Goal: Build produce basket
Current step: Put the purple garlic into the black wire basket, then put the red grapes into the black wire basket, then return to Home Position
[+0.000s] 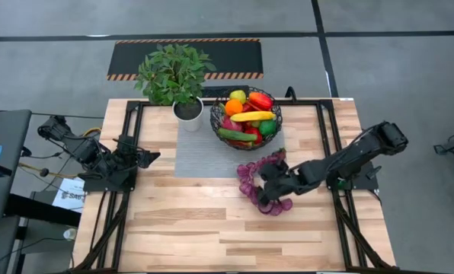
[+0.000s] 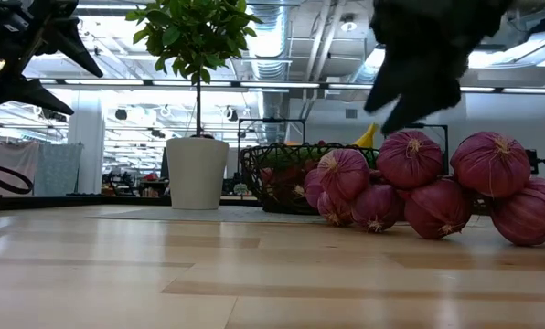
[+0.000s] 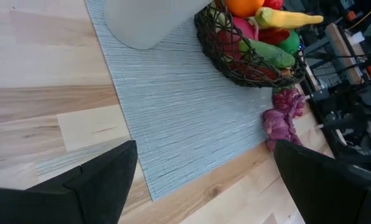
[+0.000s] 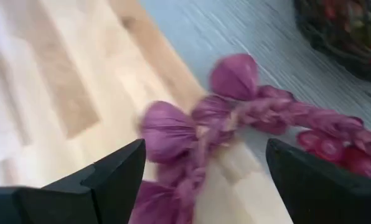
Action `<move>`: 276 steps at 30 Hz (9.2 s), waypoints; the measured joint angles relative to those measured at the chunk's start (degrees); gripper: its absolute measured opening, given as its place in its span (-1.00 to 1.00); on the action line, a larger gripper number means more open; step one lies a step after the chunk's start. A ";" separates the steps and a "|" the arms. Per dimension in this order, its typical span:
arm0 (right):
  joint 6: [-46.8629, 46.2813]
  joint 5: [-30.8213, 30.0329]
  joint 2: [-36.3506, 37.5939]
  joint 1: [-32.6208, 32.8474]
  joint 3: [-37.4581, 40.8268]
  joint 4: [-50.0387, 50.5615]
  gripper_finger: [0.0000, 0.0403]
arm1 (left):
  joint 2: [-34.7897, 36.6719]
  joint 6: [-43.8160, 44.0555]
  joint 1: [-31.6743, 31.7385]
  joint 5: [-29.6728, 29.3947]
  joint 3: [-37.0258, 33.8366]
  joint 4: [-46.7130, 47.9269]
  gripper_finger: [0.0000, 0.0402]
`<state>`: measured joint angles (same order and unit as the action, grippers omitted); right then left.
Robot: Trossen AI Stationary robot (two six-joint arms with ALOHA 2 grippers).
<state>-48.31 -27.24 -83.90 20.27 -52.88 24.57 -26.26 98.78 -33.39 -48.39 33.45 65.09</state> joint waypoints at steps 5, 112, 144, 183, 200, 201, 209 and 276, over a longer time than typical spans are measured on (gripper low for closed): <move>-1.35 1.14 -5.30 -0.16 0.04 0.86 0.73 | 0.00 0.02 0.00 -0.01 0.00 -0.01 0.81; 44.45 24.67 -13.52 -40.58 -61.59 45.06 0.36 | -0.01 2.99 0.00 -1.96 0.00 2.76 0.81; 4.56 12.37 23.97 -23.62 19.46 8.02 0.36 | -0.02 3.02 0.01 -1.98 0.00 2.76 0.81; 9.68 24.58 25.88 -25.81 5.30 6.50 -0.99 | -0.02 3.28 0.00 -1.95 0.00 2.81 0.81; 23.39 15.83 13.35 -43.73 -14.06 -1.50 -0.99 | -0.02 3.93 0.01 -4.33 0.00 3.31 0.81; 23.56 16.80 11.80 -45.15 -14.35 -2.04 -0.99 | -0.02 3.93 0.00 -4.29 0.00 3.31 0.81; 25.04 24.46 0.90 -51.87 -15.47 -4.66 -0.98 | -0.02 4.48 0.00 -2.83 0.00 3.33 0.81; 23.67 24.42 81.46 -30.73 30.38 -10.69 0.24 | 25.81 -58.64 -0.09 8.32 0.34 -21.45 0.81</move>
<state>-24.64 -2.83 -2.44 -10.46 -22.50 13.89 -0.46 40.15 -33.47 -40.08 33.80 43.64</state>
